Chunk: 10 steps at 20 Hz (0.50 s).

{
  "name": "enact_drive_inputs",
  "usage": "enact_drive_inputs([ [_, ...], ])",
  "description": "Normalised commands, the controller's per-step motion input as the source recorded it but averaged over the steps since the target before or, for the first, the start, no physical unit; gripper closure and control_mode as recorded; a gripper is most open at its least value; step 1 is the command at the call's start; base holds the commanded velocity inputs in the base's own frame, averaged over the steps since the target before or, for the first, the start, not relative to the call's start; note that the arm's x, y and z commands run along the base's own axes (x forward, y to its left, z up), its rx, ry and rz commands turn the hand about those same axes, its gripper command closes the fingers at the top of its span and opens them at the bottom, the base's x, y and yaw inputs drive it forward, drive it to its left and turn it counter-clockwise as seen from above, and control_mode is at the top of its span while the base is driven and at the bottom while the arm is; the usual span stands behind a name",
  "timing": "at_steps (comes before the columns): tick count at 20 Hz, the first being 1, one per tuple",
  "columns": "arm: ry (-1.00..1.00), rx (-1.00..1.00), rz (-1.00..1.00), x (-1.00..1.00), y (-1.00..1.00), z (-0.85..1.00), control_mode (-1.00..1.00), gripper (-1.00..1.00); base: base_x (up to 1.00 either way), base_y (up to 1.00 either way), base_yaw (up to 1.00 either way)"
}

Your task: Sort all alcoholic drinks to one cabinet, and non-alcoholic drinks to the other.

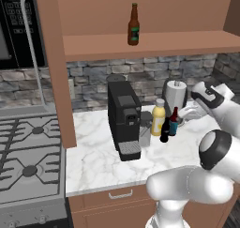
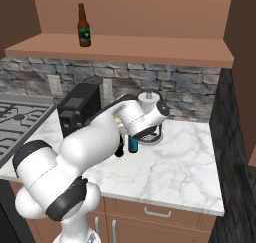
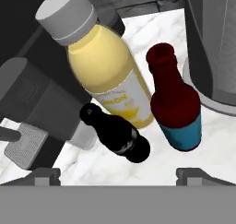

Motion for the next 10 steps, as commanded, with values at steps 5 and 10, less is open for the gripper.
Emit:
enact_drive_inputs([
  [5,0.00,0.02,0.01,0.19,0.00,-0.20,-1.00,-1.00,0.00,0.00,0.00],
  [10,0.00,0.01,0.01,0.19,0.00,-0.22,-1.00,-1.00,0.00,0.00,0.00],
])
